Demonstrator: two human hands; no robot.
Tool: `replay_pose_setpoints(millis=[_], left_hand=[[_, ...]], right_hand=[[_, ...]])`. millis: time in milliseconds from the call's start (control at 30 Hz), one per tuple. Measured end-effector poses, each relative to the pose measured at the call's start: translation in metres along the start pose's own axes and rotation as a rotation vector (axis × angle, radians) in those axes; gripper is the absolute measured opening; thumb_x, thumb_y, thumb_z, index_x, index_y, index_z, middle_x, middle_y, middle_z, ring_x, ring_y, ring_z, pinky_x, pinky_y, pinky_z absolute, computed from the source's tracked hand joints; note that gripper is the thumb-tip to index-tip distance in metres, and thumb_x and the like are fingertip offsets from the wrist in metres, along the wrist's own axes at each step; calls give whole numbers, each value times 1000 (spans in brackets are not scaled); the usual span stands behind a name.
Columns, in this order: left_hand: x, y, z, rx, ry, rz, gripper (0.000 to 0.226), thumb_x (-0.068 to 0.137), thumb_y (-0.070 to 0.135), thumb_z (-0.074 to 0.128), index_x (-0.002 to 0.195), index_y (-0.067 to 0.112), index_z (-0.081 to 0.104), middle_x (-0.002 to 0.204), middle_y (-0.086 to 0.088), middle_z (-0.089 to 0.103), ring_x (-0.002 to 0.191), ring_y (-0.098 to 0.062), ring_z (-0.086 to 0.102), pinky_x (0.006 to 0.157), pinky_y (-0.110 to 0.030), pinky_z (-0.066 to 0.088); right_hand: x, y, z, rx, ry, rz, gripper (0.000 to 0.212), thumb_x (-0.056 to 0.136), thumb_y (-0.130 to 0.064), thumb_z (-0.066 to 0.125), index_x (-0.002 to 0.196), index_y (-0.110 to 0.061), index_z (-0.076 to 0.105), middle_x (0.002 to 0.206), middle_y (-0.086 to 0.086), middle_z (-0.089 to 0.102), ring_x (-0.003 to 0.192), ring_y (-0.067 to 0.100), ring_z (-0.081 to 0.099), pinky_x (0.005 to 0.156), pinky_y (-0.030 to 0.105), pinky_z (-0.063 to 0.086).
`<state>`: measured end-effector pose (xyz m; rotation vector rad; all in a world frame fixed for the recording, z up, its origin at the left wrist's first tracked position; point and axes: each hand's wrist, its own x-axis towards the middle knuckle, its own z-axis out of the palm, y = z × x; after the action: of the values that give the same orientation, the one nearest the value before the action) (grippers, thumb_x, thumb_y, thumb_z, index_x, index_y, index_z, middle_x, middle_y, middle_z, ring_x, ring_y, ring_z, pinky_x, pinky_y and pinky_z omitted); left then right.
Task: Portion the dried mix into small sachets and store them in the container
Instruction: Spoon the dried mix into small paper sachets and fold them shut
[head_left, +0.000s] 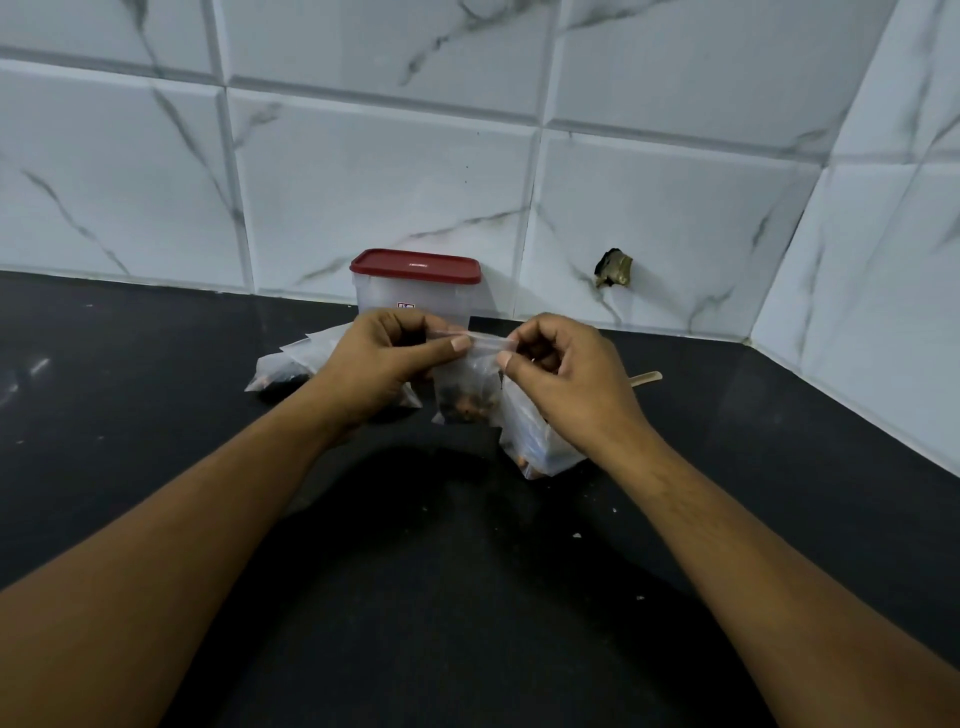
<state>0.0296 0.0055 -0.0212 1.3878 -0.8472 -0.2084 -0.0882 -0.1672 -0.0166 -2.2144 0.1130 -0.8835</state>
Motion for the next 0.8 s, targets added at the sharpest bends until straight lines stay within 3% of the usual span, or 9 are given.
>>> replay_pose_setpoints(millis=[100, 167, 333, 467, 667, 800], left_hand=[[1, 5, 4, -142, 46, 33, 6, 89, 5, 71, 93, 0, 72, 85, -8, 75, 77, -17, 73, 69, -28, 62], [1, 8, 5, -206, 65, 41, 6, 89, 9, 71, 90, 3, 72, 81, -6, 74, 75, -18, 72, 65, -29, 61], [2, 12, 1, -264, 107, 31, 12, 81, 22, 78, 85, 11, 74, 89, -7, 74, 84, -23, 73, 71, -36, 61], [3, 12, 2, -293, 144, 2, 16, 82, 21, 78, 88, 8, 71, 89, -8, 73, 84, -24, 73, 71, -37, 60], [0, 8, 5, -208, 97, 2, 8, 87, 19, 77, 82, 13, 77, 83, -11, 73, 80, -40, 62, 70, -42, 52], [-4, 10, 15, -166, 78, 12, 5, 90, 6, 72, 91, 2, 72, 83, -8, 75, 73, -19, 72, 60, -25, 58]], right_hand=[[-2, -6, -2, 125, -51, 40, 21, 88, -31, 82, 103, -23, 70, 87, -9, 71, 73, -1, 64, 67, 15, 50], [-3, -6, -1, 79, -120, 42, 30, 83, -37, 85, 106, -24, 70, 94, -9, 73, 82, 1, 68, 71, 16, 51], [-3, -5, 2, 171, -135, 51, 28, 84, -26, 87, 107, -19, 73, 97, -2, 78, 93, 12, 74, 88, 35, 61], [-3, -7, 1, 238, -164, 93, 22, 84, -23, 86, 100, -15, 73, 96, 3, 78, 94, 20, 75, 93, 46, 61], [-4, -12, 0, 400, -73, 120, 20, 90, -22, 81, 106, -15, 72, 93, -2, 76, 87, 10, 73, 76, 21, 56], [-2, -14, -6, 486, 4, 129, 9, 93, -11, 76, 101, -9, 73, 90, 6, 77, 81, 9, 73, 68, 15, 52]])
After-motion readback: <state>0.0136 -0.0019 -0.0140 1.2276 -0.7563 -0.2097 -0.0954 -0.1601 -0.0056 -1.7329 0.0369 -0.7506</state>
